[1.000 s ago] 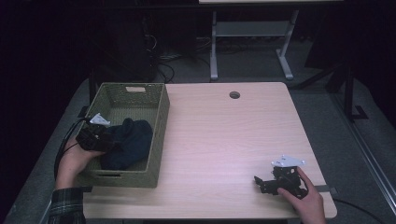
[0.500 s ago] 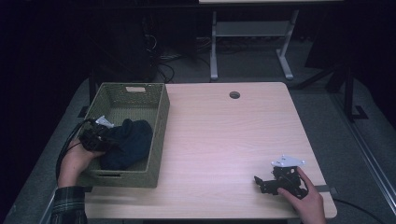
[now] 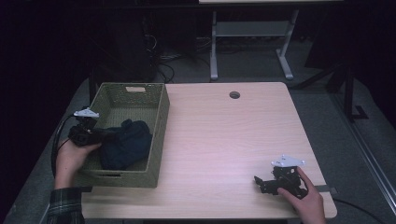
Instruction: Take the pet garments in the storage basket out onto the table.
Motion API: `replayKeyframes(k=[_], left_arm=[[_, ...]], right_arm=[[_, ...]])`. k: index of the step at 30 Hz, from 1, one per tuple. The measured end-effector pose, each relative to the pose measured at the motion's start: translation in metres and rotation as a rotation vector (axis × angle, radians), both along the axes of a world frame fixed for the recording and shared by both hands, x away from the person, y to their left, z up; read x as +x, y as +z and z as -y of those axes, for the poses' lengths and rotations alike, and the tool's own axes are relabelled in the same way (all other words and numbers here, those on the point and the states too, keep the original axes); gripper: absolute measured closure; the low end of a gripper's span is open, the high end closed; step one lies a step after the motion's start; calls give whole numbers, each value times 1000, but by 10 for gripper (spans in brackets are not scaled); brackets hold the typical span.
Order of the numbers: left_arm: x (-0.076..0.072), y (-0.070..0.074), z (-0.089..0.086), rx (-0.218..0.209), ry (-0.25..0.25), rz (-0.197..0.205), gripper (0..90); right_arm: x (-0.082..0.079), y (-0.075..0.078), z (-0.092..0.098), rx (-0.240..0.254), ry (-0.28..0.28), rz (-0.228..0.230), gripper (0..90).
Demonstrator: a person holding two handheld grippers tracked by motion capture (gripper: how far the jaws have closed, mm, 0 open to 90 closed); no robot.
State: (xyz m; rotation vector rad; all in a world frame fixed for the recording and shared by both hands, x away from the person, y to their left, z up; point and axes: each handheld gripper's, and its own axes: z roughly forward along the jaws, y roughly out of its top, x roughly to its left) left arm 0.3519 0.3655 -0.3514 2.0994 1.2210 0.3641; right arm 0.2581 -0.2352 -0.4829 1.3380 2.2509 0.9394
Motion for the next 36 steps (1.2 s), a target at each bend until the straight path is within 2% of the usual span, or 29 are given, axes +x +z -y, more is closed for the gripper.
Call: replayKeyframes(k=[9,12,15,22,25,28,36], left_arm=[[-10,27,-1,-115,61,141,844],[-11,37,0,-128,64,181,844],[-12,44,3,-148,64,205,844],[-11,65,13,-187,35,258,845],[-11,75,19,-191,25,281,845],[-9,86,26,-214,-3,296,845],[-7,114,45,-235,-51,351,846]], right_arm=[[0,0,0,1,-1,-1,4],[0,0,0,1,-2,-1,4],[0,0,0,1,-2,-1,4],[0,0,0,2,-3,-1,4],[0,0,0,2,-3,0,4],[0,0,0,2,-3,-1,4],[0,0,0,1,-3,-1,4]])
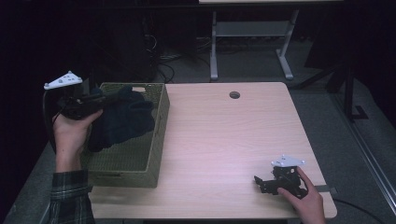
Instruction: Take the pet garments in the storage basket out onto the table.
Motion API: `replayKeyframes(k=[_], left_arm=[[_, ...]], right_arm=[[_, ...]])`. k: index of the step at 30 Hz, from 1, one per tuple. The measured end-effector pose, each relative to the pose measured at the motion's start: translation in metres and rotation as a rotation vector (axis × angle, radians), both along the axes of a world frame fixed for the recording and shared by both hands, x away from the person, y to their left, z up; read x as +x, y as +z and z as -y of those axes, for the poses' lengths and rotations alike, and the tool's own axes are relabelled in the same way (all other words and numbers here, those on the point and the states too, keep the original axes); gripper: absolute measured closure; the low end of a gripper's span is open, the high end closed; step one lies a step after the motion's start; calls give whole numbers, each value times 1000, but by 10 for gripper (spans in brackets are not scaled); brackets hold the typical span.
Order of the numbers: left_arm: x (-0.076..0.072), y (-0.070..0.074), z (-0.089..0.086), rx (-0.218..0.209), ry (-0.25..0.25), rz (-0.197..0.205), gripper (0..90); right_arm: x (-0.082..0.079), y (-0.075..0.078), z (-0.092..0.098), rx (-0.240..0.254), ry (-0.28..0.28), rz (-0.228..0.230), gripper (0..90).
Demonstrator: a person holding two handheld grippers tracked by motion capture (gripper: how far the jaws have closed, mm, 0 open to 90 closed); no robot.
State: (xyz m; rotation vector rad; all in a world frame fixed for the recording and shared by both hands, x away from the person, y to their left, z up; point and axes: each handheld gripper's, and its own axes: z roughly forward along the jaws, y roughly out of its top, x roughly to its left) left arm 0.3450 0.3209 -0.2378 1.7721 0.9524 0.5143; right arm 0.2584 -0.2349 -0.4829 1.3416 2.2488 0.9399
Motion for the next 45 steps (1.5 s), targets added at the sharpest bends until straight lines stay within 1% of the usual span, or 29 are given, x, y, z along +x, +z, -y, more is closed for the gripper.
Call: replayKeyframes(k=[4,5,7,9,11,14,19,25,30,37,39,42,45], left_arm=[[0,13,12,2,-24,29,846],[1,16,16,-8,-33,34,846],[1,19,21,-11,-44,48,847],[2,22,27,-28,-67,54,847],[4,23,35,-35,-94,56,847],[6,22,50,-52,-138,53,847],[10,21,77,-59,-199,53,847],[16,19,109,-61,-250,53,847],[20,15,135,-82,-298,49,847],[24,8,165,-81,-344,33,847],[27,5,174,-72,-357,26,847],[30,0,187,-66,-369,16,846],[34,-5,199,-71,-379,6,846]], right_arm=[[0,0,0,-2,2,0,4],[0,0,0,-2,2,0,4],[0,0,0,-2,2,0,4],[0,0,0,-2,2,0,4],[0,0,0,-2,2,0,4],[0,0,0,-2,2,0,4],[0,0,0,-2,2,0,4],[0,0,0,1,1,-1,5],[0,0,0,0,2,1,5],[0,0,0,-1,4,1,4],[0,0,0,-1,5,0,4],[0,0,0,-1,6,1,4],[0,0,0,-1,8,1,4]])
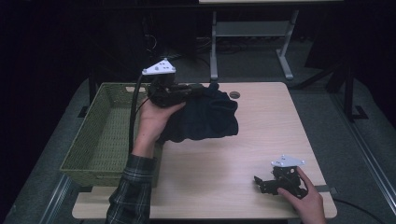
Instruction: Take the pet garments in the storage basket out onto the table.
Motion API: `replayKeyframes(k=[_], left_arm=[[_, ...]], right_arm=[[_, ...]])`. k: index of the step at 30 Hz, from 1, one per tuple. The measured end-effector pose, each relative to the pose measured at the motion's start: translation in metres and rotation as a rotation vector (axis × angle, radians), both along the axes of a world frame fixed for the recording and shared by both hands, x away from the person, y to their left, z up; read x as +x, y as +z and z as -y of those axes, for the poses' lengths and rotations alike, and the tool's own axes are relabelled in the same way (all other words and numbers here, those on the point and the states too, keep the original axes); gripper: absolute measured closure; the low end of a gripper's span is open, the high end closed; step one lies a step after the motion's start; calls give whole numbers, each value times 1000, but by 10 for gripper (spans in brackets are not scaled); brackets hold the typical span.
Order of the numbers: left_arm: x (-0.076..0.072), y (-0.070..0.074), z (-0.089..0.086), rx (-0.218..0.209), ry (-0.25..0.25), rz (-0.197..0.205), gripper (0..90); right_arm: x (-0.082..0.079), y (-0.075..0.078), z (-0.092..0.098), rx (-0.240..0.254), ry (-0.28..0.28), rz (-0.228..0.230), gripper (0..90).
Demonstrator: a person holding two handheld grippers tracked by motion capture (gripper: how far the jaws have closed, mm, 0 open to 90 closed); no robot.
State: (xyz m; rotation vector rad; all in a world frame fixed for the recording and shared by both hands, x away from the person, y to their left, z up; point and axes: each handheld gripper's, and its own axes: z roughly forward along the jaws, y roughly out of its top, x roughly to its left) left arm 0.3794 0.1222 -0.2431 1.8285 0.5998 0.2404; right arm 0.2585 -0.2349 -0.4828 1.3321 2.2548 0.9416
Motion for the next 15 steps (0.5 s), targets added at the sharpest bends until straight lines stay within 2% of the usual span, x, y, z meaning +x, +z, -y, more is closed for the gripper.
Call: replayKeyframes(k=[4,8,15], left_arm=[[7,-9,14,0,-18,-9,846],[12,-22,28,2,-31,-36,846],[20,-45,47,24,-45,-63,846]], right_arm=[[0,0,0,0,1,1,4],[0,0,0,0,3,0,4],[0,0,0,-1,5,2,5]])
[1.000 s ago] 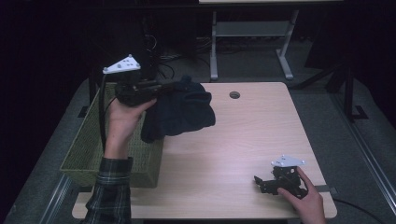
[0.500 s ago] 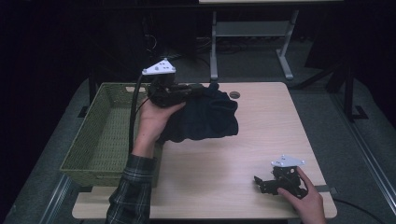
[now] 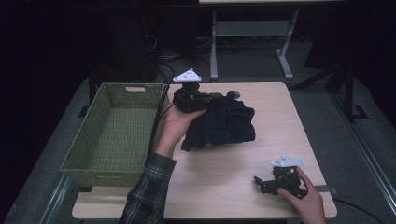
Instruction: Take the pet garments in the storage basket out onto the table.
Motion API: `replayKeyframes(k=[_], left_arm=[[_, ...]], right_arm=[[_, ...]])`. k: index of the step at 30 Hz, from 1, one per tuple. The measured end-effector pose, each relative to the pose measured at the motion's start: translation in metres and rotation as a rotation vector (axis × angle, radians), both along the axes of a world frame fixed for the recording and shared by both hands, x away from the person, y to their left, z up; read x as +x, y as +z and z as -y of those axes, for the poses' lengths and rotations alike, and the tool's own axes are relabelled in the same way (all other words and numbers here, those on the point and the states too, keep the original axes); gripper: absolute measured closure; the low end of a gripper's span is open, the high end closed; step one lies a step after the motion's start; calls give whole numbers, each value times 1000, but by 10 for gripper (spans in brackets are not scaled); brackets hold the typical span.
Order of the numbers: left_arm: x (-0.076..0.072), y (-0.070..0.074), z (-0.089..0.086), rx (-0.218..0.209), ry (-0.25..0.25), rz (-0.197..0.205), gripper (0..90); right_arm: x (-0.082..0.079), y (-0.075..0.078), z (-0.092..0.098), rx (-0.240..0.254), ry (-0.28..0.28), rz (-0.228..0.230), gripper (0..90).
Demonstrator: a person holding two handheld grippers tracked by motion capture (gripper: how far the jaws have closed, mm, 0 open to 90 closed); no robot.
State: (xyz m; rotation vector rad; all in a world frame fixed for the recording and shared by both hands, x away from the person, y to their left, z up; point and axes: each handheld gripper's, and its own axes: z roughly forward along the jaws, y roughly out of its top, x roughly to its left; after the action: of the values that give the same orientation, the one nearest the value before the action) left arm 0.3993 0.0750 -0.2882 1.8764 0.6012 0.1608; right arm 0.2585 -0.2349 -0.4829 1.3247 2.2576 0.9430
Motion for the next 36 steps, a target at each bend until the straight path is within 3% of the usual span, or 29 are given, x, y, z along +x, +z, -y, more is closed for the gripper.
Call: replayKeyframes(k=[13,22,28,30,32,36], left_arm=[[17,-54,30,3,-24,-57,845],[26,-96,47,29,-12,-113,843],[30,-113,52,66,-15,-138,831],[29,-117,54,71,-30,-137,787],[29,-117,53,73,-34,-144,657],[25,-111,48,69,-32,-126,495]], right_arm=[[0,0,0,0,2,1,4],[0,0,0,2,0,-3,4],[0,0,0,1,0,-3,4],[0,0,0,2,0,-3,4],[0,0,0,1,1,-1,4],[0,0,0,2,0,-2,4]])
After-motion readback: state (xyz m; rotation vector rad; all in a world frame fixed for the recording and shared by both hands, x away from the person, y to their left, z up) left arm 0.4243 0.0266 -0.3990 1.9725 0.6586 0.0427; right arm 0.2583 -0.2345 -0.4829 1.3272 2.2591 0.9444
